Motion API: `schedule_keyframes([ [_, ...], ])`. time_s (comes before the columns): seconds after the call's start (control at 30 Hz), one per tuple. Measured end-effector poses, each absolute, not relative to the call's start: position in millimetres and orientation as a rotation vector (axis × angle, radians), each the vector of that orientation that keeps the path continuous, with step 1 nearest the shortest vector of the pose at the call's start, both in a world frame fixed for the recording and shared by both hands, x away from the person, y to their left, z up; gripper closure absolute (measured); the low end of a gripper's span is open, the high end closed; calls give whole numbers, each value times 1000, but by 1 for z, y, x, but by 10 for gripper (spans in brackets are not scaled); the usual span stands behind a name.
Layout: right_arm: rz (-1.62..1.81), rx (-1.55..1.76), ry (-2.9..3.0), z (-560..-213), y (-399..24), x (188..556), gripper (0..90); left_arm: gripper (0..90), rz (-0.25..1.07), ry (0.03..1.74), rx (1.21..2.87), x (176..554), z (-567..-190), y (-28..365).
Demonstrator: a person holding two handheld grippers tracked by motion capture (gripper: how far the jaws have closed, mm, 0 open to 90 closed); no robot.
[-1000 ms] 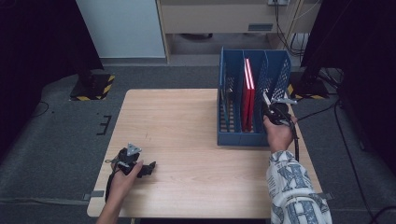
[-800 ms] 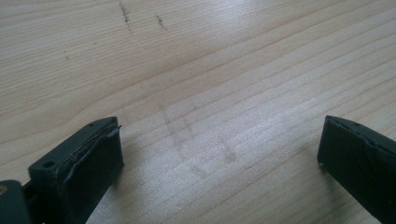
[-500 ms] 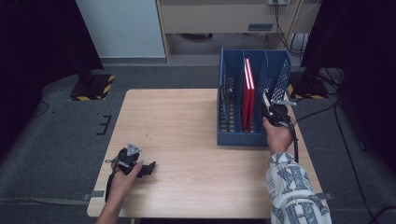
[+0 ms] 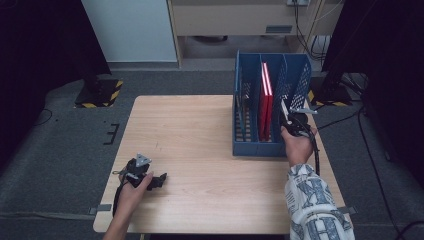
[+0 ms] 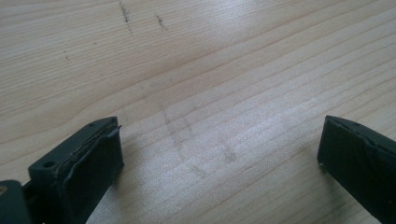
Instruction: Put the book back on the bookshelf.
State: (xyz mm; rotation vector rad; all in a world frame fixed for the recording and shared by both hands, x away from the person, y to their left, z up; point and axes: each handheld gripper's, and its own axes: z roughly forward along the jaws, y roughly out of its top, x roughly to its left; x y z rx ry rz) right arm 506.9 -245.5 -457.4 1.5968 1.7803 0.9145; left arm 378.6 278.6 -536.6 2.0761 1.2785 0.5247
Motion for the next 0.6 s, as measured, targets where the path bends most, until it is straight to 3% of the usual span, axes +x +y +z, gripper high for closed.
schedule_keyframes([
  [0.6, 1023, 1568, 1724, -448, -248, 499, 671, 0, 524, 1278, 2076, 379, -537, 278],
])
